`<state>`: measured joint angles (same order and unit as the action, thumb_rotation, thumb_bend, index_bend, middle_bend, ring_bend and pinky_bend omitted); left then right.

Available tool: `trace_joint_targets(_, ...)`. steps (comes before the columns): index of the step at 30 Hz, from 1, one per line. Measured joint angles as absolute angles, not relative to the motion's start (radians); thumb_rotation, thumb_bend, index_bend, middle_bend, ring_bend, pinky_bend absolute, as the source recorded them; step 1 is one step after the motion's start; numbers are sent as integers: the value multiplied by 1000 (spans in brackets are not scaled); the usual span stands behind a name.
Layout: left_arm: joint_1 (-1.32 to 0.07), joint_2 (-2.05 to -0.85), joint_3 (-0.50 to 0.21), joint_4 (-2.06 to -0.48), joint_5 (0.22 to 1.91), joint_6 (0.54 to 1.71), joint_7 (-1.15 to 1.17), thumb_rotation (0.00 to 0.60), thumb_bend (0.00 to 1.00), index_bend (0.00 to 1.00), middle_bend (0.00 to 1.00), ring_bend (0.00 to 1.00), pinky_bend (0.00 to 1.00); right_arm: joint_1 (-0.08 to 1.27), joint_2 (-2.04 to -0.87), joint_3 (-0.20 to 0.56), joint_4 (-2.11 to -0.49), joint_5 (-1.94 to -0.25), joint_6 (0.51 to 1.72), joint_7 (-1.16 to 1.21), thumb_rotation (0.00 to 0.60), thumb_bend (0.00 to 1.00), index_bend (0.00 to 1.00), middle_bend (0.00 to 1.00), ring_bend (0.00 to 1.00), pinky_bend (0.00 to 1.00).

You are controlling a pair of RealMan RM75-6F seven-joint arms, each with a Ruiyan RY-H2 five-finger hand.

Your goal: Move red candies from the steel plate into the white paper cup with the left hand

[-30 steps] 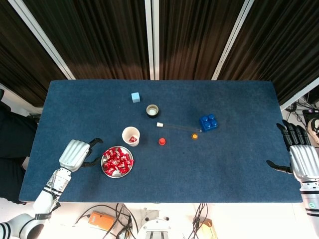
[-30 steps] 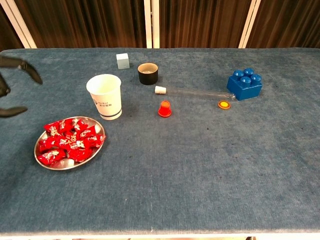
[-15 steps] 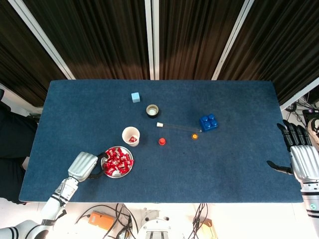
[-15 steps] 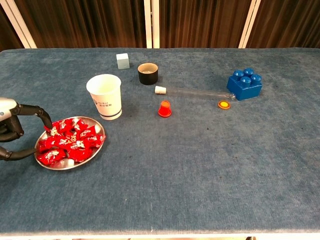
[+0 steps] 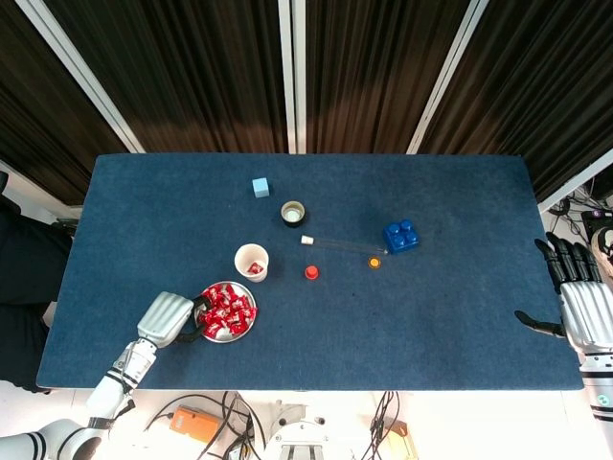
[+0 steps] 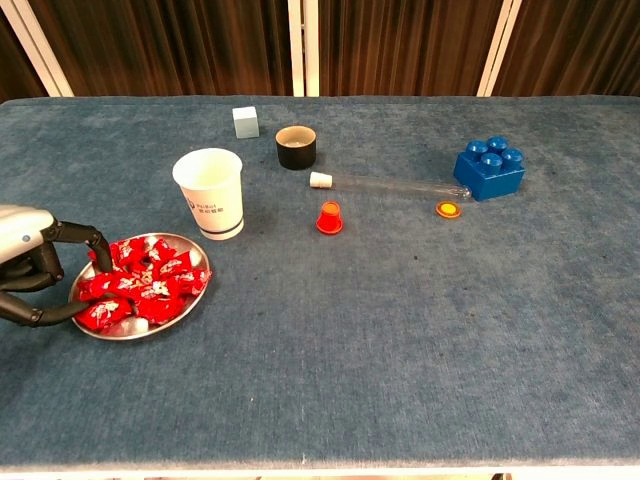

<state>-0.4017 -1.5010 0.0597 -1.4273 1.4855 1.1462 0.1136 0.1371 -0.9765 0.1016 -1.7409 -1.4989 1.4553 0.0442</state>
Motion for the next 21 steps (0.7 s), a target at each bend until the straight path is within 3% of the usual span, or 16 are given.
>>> trace_joint_targets(6, -411, -1519, 51, -1402, 1485, 1129, 99, 600, 329, 463, 980, 928, 837, 137, -978, 100, -1738, -1497, 1453, 45, 600, 98, 0, 0, 0, 0)
trace_joint_targets(13, -420, -1537, 39, -1379, 1490, 1121, 46, 600, 458, 588, 981, 934, 838, 134, -977, 100, -1737, -1494, 1454, 47, 600, 98, 0, 0, 0, 0)
trace_joint_targets(21, -433, -1508, 5, -1423, 1516, 1159, 5, 600, 451, 593, 981, 935, 837, 133, -972, 102, -1740, -1499, 1461, 45, 600, 97, 0, 0, 0, 0)
